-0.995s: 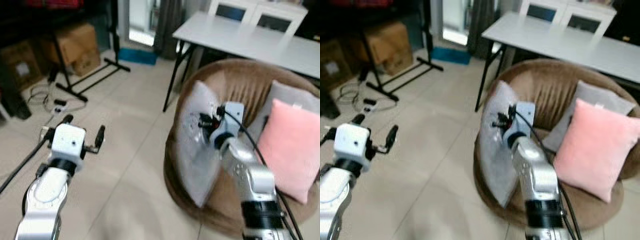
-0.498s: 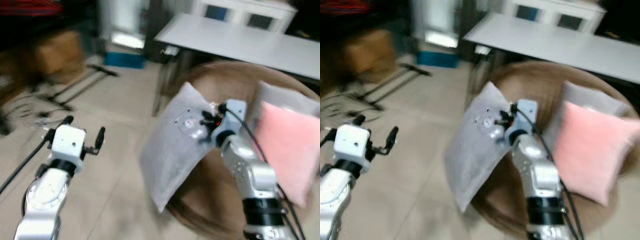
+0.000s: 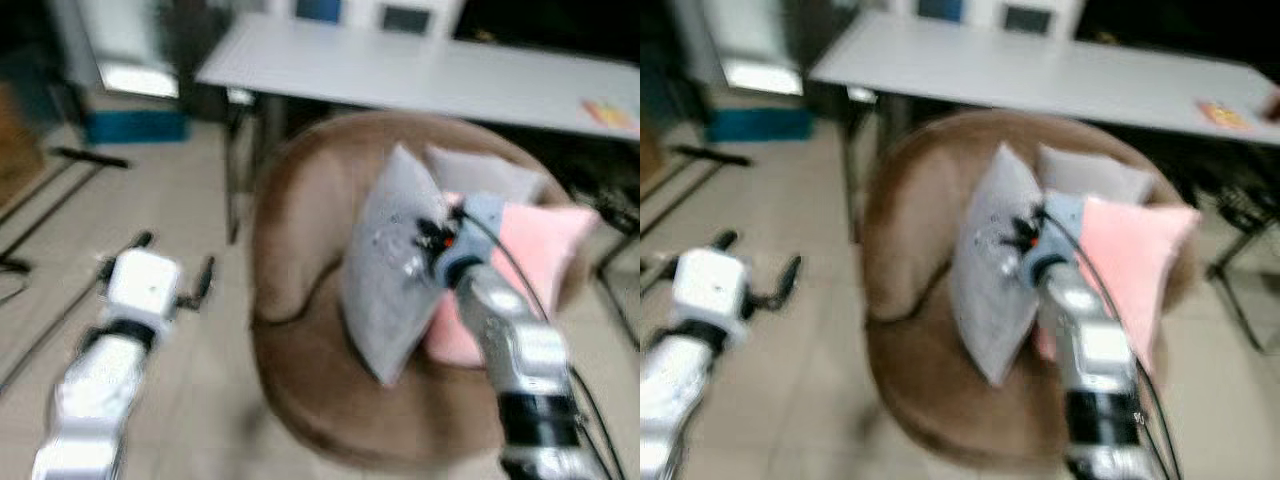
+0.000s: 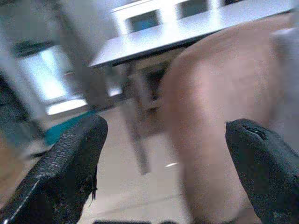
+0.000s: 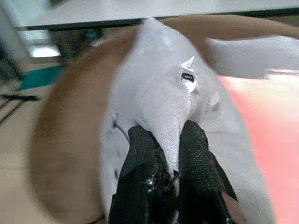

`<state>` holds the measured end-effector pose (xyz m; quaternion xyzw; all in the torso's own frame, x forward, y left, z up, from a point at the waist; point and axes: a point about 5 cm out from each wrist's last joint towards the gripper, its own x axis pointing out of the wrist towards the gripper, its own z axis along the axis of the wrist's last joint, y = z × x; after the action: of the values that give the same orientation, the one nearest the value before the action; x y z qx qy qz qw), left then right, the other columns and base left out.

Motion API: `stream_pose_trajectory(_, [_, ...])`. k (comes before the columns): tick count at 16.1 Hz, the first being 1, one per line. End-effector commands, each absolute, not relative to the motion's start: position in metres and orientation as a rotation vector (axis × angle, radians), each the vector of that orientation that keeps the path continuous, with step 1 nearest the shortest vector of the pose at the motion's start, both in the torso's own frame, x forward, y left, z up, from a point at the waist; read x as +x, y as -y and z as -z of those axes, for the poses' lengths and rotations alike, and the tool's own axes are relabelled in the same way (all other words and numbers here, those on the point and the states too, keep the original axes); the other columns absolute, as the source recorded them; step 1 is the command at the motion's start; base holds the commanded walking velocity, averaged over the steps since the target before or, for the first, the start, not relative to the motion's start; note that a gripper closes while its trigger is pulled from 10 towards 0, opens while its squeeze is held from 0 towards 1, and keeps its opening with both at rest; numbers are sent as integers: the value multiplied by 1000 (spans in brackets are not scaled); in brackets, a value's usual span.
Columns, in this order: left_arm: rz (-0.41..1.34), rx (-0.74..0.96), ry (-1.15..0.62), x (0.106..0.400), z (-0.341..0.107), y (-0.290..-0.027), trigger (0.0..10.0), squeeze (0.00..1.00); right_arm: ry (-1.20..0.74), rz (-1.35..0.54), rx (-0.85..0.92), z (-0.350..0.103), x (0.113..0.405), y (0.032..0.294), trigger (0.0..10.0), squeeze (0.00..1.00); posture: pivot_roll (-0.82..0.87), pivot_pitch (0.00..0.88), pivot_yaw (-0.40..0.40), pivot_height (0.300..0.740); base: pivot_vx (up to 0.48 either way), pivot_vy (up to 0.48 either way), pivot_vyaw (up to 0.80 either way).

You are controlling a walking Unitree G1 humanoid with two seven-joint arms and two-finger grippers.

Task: Move the pillow to the sofa from floor

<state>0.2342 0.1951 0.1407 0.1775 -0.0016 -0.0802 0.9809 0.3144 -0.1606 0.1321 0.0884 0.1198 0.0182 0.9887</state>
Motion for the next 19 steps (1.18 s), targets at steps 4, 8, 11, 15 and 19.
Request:
stream_pose_trajectory(4, [147, 374, 2, 232, -143, -201, 10000, 439, -151, -113, 183, -151, 319, 140, 10000, 0, 59, 0, -83, 740, 299, 0, 0])
stream_pose_trajectory(8, [226, 400, -55, 226, -135, -201, 10000, 416, -167, -103, 153, -148, 333, 124, 10000, 0, 79, 0, -93, 740, 0, 0, 0])
stream_pose_trajectory(11, [336, 413, -99, 222, -130, -199, 10000, 416, -188, -34, 144, -146, 345, 121, 10000, 0, 90, 0, -102, 740, 0, 0, 0])
stream_pose_trajectory(15, [402, 441, -115, 225, -130, -201, 10000, 424, -184, 30, 145, -159, 377, 115, 10000, 0, 103, 0, -106, 740, 0, 0, 0])
stream_pose_trajectory(19, [427, 441, -119, 230, -130, -203, 10000, 424, -227, -125, 57, -160, 388, 50, 10000, 0, 100, 0, -95, 740, 0, 0, 0])
